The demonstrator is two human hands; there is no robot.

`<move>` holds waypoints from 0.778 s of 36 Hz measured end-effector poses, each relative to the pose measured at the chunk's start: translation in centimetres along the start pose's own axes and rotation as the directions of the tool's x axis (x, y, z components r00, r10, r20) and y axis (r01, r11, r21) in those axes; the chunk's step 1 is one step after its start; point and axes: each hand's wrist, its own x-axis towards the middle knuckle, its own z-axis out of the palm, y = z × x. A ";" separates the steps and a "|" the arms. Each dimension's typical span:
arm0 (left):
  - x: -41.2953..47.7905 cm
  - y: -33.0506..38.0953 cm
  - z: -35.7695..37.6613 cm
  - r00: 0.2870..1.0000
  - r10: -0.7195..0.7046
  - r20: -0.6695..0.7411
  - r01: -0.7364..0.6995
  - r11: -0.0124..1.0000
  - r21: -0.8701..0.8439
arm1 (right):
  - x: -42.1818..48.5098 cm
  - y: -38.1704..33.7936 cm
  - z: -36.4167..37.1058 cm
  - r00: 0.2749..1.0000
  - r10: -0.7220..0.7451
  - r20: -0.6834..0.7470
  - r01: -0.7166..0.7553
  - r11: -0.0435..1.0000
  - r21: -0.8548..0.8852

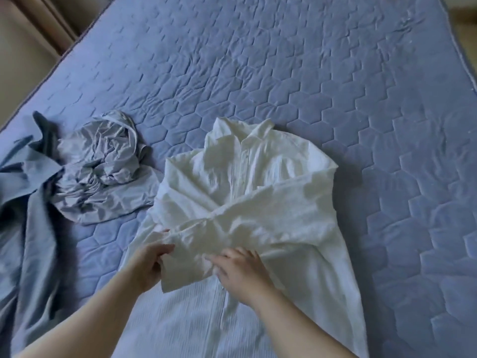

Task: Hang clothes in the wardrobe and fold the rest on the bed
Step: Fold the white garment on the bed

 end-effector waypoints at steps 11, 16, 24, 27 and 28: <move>3.4 0.2 -1.7 0.978 0.060 -0.198 -0.025 0.985 0.172 | -0.1 1.0 1.6 0.893 0.448 0.038 -0.448 0.894 0.001; 5.2 0.7 -2.5 0.895 0.311 -0.321 0.004 0.713 0.701 | 0.5 1.0 1.3 0.807 0.586 -0.076 -0.585 0.810 0.031; 8.1 4.1 2.0 0.812 0.478 -0.334 -0.105 0.683 0.723 | 3.1 3.5 -0.7 0.035 0.998 0.044 -0.452 -0.023 0.892; 9.3 5.0 2.3 0.788 0.555 -0.266 -0.080 0.521 0.850 | 3.4 4.5 -0.6 -0.026 0.997 0.070 -0.402 -0.075 0.913; 9.8 5.3 2.4 0.784 0.576 -0.232 -0.086 0.470 0.878 | 3.4 4.5 -0.6 -0.042 0.999 0.008 -0.415 -0.025 0.909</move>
